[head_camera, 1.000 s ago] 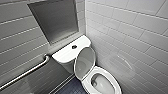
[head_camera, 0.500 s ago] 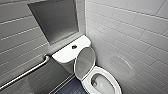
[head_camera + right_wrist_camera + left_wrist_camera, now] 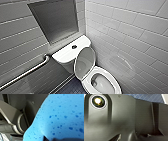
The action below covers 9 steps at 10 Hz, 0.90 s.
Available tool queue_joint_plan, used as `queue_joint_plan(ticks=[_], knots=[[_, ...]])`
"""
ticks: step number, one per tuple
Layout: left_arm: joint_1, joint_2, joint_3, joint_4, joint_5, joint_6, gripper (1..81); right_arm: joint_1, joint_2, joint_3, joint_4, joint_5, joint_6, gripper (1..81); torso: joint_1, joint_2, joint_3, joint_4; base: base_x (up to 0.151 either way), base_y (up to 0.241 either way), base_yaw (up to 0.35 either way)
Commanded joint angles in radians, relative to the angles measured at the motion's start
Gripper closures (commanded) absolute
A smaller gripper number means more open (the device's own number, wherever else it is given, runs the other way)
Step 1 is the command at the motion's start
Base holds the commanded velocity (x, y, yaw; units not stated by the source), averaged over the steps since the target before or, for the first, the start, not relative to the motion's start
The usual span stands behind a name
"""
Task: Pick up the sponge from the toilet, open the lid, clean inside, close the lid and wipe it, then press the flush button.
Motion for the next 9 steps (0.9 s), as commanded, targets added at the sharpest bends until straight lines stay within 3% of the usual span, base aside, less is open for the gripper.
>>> queue_joint_plan(ticks=[1,5,9], knots=[[-0.093,-0.145,0.228,0.076,0.038,0.021,1.0,-0.01,-0.008,0.03,-0.012,-0.073,0.0,81.1,0.0,0.0,0.0,0.0,0.0,0.0,0.0],[-0.216,-0.223,0.385,0.07,0.108,-0.039,1.0,0.004,-0.011,0.042,-0.012,-0.085,0.012,81.1,0.0,0.0,0.0,0.0,0.0,0.0,0.0],[-0.314,-0.28,0.497,0.047,0.105,-0.157,1.0,0.01,-0.008,0.042,-0.006,-0.071,0.015,81.1,0.0,0.0,0.0,0.0,0.0,0.0,0.0]])
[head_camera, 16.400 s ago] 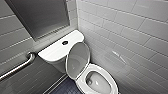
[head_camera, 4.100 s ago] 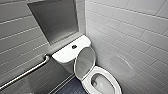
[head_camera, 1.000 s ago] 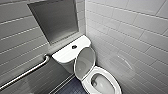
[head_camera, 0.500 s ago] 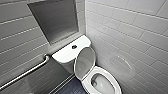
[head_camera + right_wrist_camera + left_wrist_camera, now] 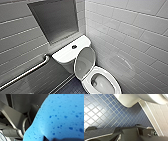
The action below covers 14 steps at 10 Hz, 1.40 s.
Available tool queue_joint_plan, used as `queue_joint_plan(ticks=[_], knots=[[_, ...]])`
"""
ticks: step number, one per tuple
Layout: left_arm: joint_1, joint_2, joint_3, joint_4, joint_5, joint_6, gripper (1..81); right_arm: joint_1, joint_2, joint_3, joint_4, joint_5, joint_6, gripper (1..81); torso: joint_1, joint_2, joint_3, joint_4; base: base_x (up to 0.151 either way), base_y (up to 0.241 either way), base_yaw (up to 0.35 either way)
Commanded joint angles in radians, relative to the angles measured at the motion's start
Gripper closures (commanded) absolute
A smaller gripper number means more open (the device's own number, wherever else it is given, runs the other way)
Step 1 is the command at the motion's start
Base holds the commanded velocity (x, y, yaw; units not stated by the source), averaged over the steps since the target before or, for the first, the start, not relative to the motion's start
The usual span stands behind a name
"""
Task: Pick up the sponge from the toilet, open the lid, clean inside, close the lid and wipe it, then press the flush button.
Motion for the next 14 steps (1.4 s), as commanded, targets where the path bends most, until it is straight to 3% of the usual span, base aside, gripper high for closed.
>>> queue_joint_plan(ticks=[1,5,9,13,14], knots=[[-0.099,-0.039,0.059,-0.026,0.049,-0.064,1.0,-0.019,-0.01,0.015,-0.007,-0.063,0.004,81.1,0.0,0.0,0.0,0.0,0.0,0.0,0.0],[-0.231,-0.122,0.172,-0.032,0.041,-0.263,1.0,-0.03,-0.028,0.042,0.0,0.018,0.016,81.1,0.0,0.0,0.0,0.0,0.0,0.0,0.0],[-0.352,-0.184,0.246,-0.032,0.026,-0.403,1.0,-0.036,-0.044,0.061,0.0,0.046,0.016,81.1,0.0,0.001,0.0,0.0,0.0,0.0,0.0],[-0.446,-0.22,0.252,-0.03,-0.097,-0.599,1.0,-0.033,-0.042,0.058,0.001,0.046,0.016,81.1,0.0,0.001,0.0,0.0,0.0,0.0,0.0],[-0.472,-0.221,0.252,-0.03,-0.1,-0.633,1.0,-0.033,-0.041,0.058,0.001,0.046,0.016,81.1,0.0,0.001,0.0,0.0,0.0,0.0,0.0]])
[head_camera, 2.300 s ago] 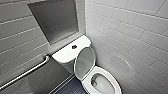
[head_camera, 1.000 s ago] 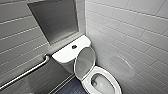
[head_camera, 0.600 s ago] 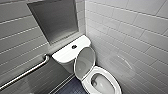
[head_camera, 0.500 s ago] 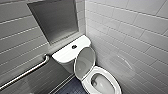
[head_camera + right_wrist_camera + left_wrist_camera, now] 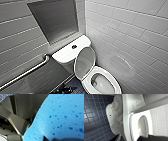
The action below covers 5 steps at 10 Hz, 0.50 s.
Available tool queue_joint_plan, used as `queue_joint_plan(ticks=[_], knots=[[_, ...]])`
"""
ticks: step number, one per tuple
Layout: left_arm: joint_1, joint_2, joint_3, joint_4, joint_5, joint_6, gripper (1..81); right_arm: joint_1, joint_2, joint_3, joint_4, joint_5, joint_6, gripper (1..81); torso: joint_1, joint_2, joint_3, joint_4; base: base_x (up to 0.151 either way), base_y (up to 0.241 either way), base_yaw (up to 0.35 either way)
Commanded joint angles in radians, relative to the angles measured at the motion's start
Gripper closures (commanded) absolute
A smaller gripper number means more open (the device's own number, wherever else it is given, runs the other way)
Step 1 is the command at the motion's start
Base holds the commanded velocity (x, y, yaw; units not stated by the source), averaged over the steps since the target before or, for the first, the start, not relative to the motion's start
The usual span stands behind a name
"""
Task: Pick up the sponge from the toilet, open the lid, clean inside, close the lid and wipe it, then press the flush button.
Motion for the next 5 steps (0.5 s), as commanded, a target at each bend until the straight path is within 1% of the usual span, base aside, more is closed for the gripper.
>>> queue_joint_plan(ticks=[1,5], knots=[[-0.151,-0.031,0.026,-0.002,-0.008,-0.065,1.0,-0.025,-0.008,0.008,-0.004,-0.062,0.002,81.1,0.0,0.0,0.0,0.0,0.0,0.0,0.0],[-0.25,-0.063,0.017,-0.002,-0.006,-0.134,1.0,-0.025,-0.01,0.008,-0.004,-0.062,0.002,81.1,0.0,0.0,0.0,0.0,0.0,0.0,0.0]])
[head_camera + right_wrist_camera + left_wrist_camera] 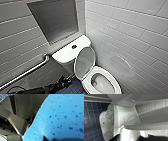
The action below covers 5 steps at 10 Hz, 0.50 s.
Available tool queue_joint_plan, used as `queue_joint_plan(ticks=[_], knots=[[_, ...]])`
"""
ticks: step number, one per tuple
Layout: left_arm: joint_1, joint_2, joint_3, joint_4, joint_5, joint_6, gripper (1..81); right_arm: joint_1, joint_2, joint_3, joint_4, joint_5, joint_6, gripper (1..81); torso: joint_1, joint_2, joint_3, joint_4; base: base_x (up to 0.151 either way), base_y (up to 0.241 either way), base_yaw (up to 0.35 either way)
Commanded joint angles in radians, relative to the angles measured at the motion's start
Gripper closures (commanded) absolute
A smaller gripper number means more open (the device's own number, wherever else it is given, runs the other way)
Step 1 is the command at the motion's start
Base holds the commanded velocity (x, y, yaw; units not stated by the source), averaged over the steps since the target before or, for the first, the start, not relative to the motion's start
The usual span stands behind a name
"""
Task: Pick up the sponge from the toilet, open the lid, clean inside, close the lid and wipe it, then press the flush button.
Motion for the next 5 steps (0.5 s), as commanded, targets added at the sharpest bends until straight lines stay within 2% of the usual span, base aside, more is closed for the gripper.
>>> queue_joint_plan(ticks=[1,5], knots=[[-0.149,-0.046,0.005,-0.001,0.008,-0.025,1.0,-0.025,-0.009,0.008,-0.004,-0.062,0.002,81.1,0.0,0.0,0.0,0.0,0.0,0.0,0.0],[-0.19,-0.005,0.01,0.01,0.015,-0.031,1.0,-0.026,-0.008,0.009,-0.005,-0.062,0.002,81.1,0.0,0.0,0.0,0.0,0.0,0.0,0.0]])
